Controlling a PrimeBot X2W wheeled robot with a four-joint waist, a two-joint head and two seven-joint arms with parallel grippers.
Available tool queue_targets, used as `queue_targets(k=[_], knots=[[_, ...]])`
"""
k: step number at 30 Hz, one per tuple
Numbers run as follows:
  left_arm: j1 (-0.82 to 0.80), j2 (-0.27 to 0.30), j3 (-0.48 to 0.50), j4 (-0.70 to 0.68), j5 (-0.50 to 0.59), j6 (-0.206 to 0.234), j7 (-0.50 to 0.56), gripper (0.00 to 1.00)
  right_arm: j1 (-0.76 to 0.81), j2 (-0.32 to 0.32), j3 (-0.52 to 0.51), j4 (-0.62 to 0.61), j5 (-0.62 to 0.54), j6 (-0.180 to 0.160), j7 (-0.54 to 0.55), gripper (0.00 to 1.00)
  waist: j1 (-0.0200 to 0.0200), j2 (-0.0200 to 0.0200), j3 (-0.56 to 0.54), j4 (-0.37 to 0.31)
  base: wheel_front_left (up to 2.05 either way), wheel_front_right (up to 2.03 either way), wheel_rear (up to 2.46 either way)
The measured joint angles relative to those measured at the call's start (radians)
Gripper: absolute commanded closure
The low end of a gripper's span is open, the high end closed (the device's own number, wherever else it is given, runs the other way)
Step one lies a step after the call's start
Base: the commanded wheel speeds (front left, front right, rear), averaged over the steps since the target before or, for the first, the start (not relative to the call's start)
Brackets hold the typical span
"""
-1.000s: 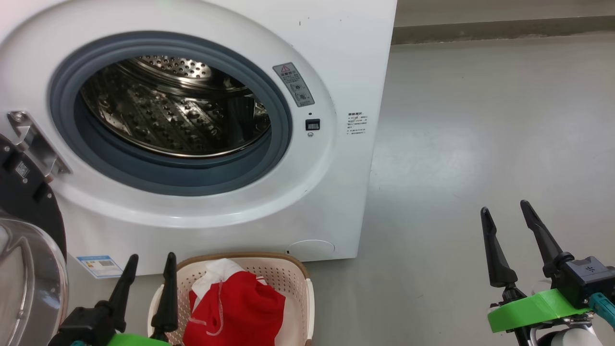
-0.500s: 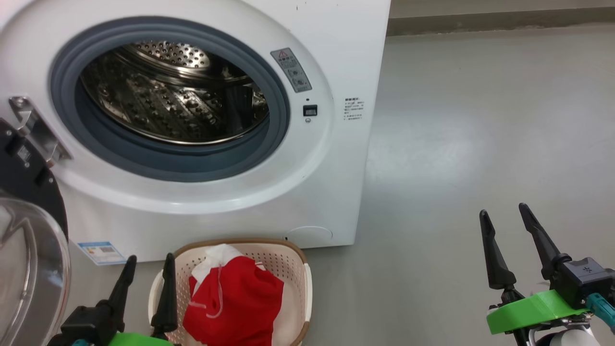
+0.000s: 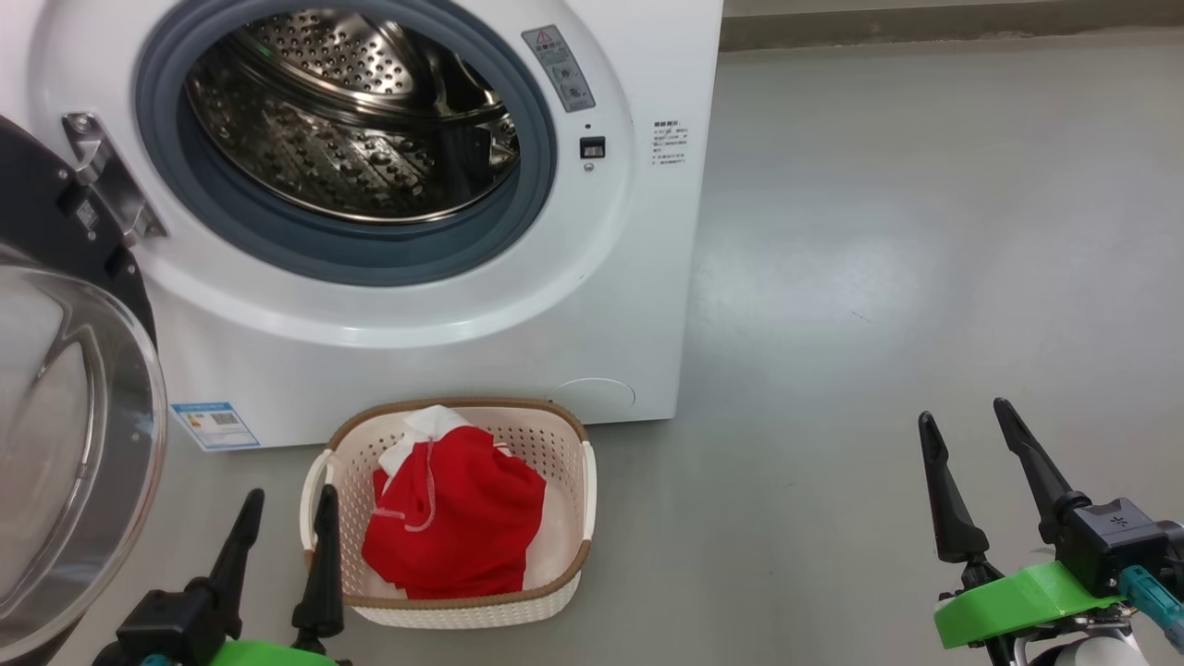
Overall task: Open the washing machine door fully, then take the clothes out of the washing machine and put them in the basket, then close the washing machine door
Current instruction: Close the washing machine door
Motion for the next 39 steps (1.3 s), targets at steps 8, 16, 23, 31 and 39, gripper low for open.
queue_targets(k=[8,16,23,31,39], knots=[[0.0,0.0,-0.001,0.0,0.005,0.024,-0.003,0.0,0.0,0.0,0.003,-0.002,-0.006,0.0,0.0,0.0,0.0,0.0,0.009,0.012,-0.14,0.14,0.0],[0.0,0.0,-0.002,-0.025,0.005,0.043,-0.003,0.0,0.0,0.0,0.007,-0.003,-0.005,0.0,0.0,0.0,-0.0001,0.0,0.02,0.036,0.0,0.0,0.0],[-0.003,0.004,0.004,-0.058,0.011,0.081,-0.003,0.0,-0.001,0.0,0.024,-0.017,-0.005,0.0,0.0,0.0,0.0,0.0,0.03,0.083,0.0,0.0,0.0],[-0.002,0.004,0.002,-0.118,0.018,0.108,0.019,0.0,-0.005,0.0,0.042,-0.019,-0.005,0.0,0.0,0.0,0.0,0.0,0.026,0.165,0.0,0.0,0.0],[0.002,0.008,0.001,-0.162,0.018,0.129,0.062,0.0,-0.05,-0.002,0.081,-0.021,-0.006,0.0,0.0,0.0,0.0,0.0,0.025,0.259,0.0,0.0,0.0]])
